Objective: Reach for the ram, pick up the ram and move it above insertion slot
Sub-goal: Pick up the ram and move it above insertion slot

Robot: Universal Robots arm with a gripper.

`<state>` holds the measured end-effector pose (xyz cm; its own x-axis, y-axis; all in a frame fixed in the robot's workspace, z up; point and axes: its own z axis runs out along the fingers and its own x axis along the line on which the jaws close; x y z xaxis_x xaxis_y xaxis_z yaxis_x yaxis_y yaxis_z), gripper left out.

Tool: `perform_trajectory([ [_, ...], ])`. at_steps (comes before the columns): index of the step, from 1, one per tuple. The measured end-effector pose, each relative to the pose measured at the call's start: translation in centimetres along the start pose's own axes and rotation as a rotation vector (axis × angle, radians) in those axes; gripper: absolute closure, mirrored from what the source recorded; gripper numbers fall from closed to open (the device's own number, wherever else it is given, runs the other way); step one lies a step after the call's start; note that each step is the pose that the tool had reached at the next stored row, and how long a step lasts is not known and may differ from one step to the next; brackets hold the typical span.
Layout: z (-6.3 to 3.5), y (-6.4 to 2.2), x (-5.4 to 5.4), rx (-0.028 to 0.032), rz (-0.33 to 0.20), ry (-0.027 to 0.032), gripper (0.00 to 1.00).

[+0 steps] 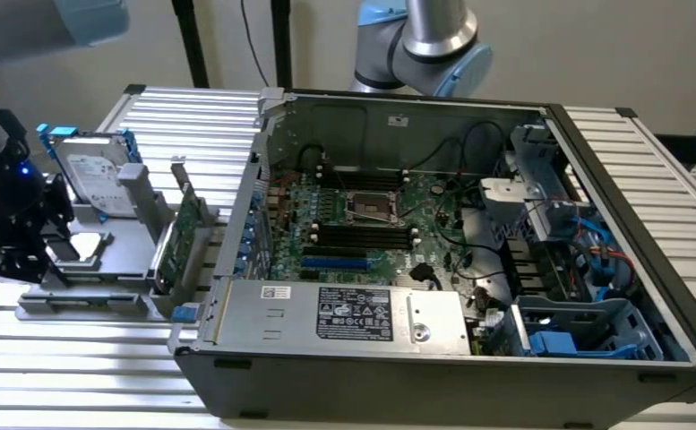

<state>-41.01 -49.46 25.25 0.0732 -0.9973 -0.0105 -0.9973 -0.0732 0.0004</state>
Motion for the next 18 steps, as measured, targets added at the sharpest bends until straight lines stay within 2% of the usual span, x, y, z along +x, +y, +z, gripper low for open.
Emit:
perform_trajectory([
  [14,2.53,-0.12,0.0,0.0004,0.04,0.0,0.58],
  [18,2.83,-0.31,0.1,-0.0003,0.041,0.0001,0.58],
])
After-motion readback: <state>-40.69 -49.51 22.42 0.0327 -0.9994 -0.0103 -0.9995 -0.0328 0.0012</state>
